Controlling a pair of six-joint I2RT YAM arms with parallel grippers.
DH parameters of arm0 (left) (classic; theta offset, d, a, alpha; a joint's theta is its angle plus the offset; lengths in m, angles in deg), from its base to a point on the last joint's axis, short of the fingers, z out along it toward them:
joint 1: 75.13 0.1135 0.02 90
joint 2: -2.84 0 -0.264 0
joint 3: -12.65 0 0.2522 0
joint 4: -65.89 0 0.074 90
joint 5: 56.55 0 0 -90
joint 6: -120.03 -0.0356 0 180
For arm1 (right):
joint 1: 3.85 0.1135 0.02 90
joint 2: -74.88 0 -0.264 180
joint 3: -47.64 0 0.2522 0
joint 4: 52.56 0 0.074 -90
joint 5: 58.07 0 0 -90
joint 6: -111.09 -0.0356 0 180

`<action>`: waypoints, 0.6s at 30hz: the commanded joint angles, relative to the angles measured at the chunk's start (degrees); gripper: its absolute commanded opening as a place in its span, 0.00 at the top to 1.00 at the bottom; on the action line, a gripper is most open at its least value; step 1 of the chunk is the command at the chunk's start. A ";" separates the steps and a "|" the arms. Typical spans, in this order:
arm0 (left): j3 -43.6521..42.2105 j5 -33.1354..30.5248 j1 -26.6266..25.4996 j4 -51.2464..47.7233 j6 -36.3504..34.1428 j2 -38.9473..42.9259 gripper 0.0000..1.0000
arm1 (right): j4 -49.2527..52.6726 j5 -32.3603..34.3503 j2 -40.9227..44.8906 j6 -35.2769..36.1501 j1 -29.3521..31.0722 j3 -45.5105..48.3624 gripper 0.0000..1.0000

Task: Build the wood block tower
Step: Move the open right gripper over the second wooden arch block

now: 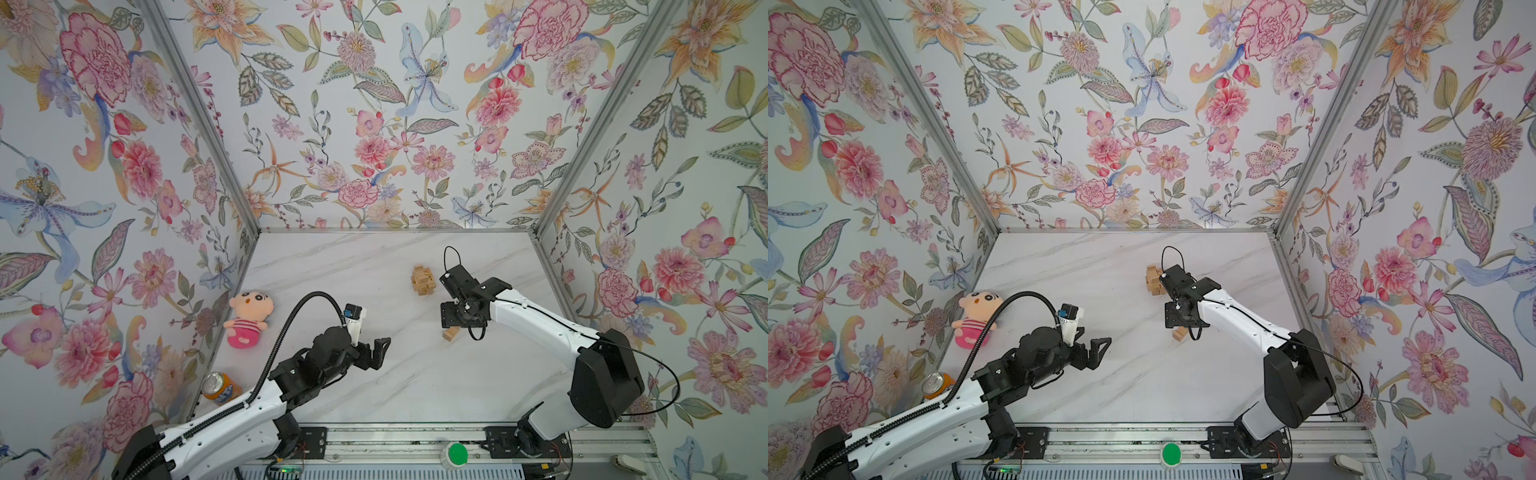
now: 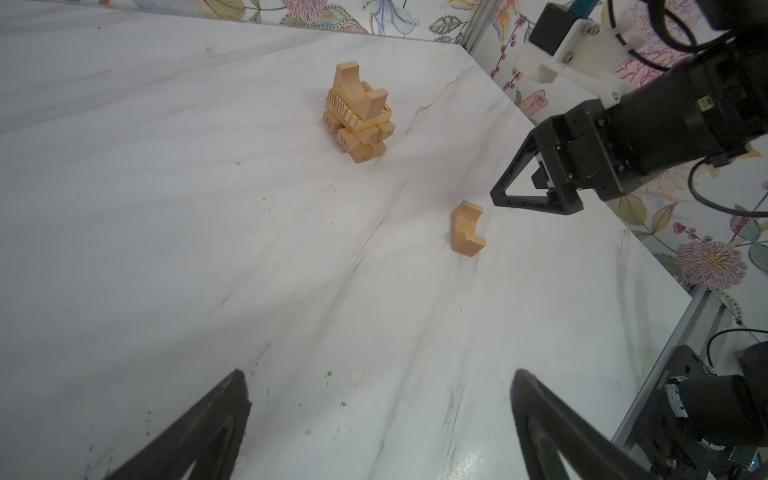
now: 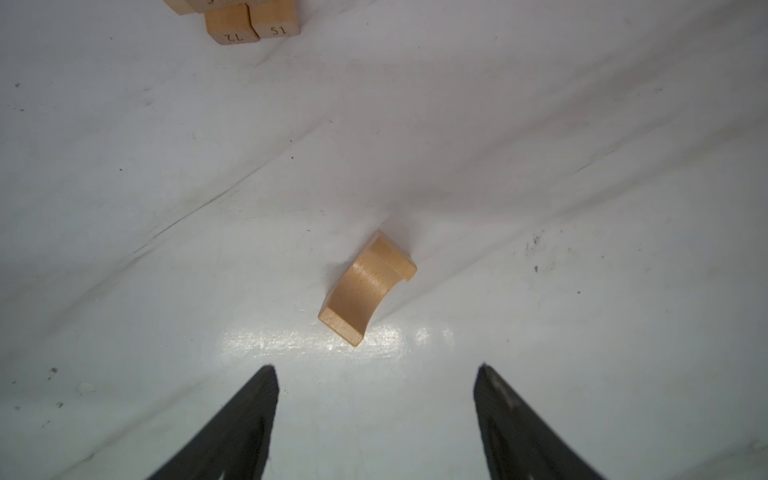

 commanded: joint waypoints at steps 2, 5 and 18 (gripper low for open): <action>-2.26 -5.53 -3.48 0.12 4.49 2.23 0.01 | -6.81 0.22 2.95 -4.37 0.96 3.88 0.22; -2.44 -6.81 -4.29 -0.44 4.88 2.95 0.01 | -8.76 1.47 3.06 -6.32 1.67 5.21 0.18; -0.11 -7.11 -4.02 0.60 -2.04 -3.52 0.01 | -9.89 4.49 -2.91 -11.60 1.69 6.09 0.18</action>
